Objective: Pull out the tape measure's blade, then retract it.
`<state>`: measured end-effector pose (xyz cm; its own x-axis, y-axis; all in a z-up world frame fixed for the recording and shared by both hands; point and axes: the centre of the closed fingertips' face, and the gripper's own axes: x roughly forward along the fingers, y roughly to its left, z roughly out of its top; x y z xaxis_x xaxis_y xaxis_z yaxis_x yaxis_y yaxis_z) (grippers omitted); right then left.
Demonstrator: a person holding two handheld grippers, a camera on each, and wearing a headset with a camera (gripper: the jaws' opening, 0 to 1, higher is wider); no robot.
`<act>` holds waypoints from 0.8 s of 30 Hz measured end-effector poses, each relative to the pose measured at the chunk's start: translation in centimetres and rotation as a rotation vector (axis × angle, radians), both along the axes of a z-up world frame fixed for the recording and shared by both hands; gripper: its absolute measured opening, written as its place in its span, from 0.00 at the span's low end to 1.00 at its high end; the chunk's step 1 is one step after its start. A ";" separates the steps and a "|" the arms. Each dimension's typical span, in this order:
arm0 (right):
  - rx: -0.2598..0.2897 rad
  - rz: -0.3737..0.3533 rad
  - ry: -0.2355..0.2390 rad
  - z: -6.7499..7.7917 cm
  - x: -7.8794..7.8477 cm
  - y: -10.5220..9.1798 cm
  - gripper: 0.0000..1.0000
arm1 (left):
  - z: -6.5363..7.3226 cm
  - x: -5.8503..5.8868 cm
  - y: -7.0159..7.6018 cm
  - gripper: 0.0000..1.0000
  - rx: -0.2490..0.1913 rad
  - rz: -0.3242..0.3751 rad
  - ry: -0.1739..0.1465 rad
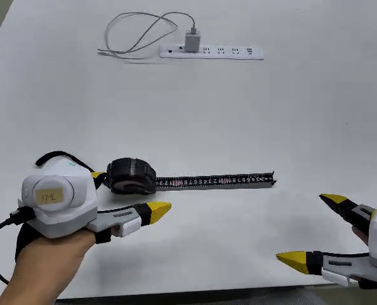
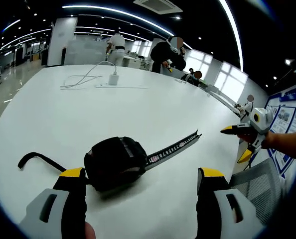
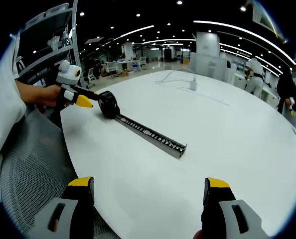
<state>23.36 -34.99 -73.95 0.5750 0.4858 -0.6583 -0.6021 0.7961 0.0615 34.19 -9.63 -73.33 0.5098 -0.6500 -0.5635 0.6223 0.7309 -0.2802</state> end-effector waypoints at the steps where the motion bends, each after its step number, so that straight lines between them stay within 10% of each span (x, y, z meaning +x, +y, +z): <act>1: -0.001 0.001 0.003 -0.1 0.0 0.0 0.89 | 0.0 0.0 0.1 0.90 0.006 0.006 0.001; 24: -0.008 0.013 0.015 -0.3 0.0 -0.5 0.82 | -0.6 1.9 0.1 0.78 0.088 0.204 -0.037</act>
<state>23.40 -35.50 -74.20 0.5591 0.4876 -0.6705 -0.6112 0.7889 0.0640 36.09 -9.56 -73.92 0.6472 -0.4801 -0.5921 0.4673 0.8635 -0.1895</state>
